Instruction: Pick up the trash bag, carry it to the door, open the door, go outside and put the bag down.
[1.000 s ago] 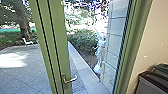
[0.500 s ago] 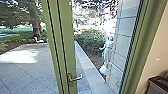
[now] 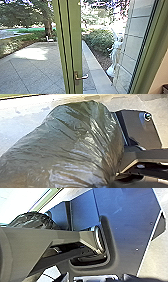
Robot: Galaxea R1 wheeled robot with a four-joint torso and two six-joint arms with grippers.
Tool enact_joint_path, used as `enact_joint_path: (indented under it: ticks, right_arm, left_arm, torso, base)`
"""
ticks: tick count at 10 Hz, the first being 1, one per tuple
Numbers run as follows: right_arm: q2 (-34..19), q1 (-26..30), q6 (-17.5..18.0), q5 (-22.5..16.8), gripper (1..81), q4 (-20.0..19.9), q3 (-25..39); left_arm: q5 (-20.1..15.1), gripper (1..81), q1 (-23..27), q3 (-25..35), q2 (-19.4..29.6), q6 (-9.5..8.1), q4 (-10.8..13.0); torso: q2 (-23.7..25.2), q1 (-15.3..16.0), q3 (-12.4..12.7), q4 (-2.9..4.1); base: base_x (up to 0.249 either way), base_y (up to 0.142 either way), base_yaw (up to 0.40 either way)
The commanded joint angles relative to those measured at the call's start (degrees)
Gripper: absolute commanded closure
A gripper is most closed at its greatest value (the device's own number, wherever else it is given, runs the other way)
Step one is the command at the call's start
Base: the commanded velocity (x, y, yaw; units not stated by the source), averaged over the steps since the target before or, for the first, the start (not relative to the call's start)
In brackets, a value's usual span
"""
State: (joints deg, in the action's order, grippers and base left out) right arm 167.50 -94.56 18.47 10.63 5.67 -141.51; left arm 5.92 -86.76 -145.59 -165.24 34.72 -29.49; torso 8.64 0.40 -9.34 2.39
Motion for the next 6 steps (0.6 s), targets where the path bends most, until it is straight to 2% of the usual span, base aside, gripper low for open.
enact_joint_path:
  ticks: [1,6]
  right_arm:
    - [-0.12,1.87,-0.1,-2.81,1.0,0.66,0.54]
    - [0.49,1.87,-0.1,-2.81,1.0,0.48,-0.6]
  left_arm:
    - [-3.38,81.1,2.86,0.13,0.7,0.53,0.75]
    - [-3.38,81.1,2.78,0.13,0.7,0.53,0.84]
  torso:
    - [0.0,0.0,0.0,0.0]
    - [0.0,0.0,0.0,0.0]
  base:
    - [0.0,0.0,0.225]
    - [0.0,0.0,0.236]
